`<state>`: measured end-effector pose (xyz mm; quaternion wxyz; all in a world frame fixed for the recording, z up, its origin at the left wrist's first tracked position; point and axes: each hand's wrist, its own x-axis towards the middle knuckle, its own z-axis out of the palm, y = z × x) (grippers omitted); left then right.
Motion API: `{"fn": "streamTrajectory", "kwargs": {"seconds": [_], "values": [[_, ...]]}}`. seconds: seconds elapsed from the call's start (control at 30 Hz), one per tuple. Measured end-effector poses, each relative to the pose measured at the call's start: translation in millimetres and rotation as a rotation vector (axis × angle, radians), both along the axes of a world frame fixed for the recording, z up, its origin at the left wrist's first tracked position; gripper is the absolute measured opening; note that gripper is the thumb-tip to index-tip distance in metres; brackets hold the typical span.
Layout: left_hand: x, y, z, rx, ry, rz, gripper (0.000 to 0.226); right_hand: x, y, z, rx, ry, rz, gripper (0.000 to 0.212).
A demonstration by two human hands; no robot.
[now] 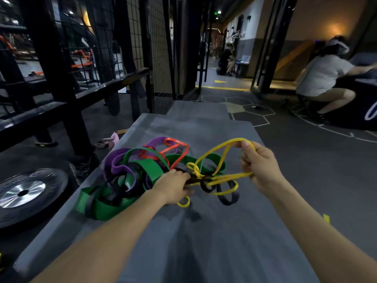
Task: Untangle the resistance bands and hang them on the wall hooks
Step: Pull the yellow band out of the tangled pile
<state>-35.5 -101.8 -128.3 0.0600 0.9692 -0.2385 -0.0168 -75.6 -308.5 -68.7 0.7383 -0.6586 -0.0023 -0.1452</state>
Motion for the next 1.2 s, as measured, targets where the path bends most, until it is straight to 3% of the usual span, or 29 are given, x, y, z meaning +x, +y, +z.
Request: {"fn": "streamTrajectory", "kwargs": {"seconds": [0.13, 0.3, 0.43, 0.57, 0.67, 0.77, 0.93, 1.0, 1.13, 1.2], "values": [[-8, 23, 11, -0.005, -0.088, 0.077, 0.048, 2, -10, -13, 0.089, 0.060, -0.153, 0.030], [-14, 62, 15, 0.035, -0.165, 0.277, 0.051, -1, -5, -50, 0.188, 0.203, -0.190, 0.027], [-23, 77, 8, 0.075, -0.098, 0.394, 0.050, -8, -9, -71, 0.053, 0.345, -0.205, 0.029], [-37, 70, -4, 0.084, -0.101, 0.338, 0.048, -26, -7, -77, 0.038, 0.434, -0.109, 0.026], [-36, 57, -2, -0.110, -0.070, 0.256, 0.043, -35, -11, -68, -0.029, 0.362, -0.073, 0.027], [-32, 41, 11, -0.362, 0.017, 0.220, 0.034, -42, -15, -54, -0.015, 0.281, 0.001, 0.016], [-27, 28, 26, -1.061, 0.133, 0.276, 0.020, -52, -15, -39, 0.005, 0.221, 0.125, 0.015], [-26, 33, 29, -1.141, 0.121, 0.307, 0.018, -54, -9, -44, -0.155, 0.292, 0.193, 0.019], [-30, 46, 29, -1.149, 0.137, 0.281, 0.014, -47, 5, -61, -1.055, 0.450, 0.183, 0.036], [-36, 56, 27, -1.098, 0.136, 0.256, 0.014, -46, 17, -57, -1.222, 0.395, 0.058, 0.034]]}}
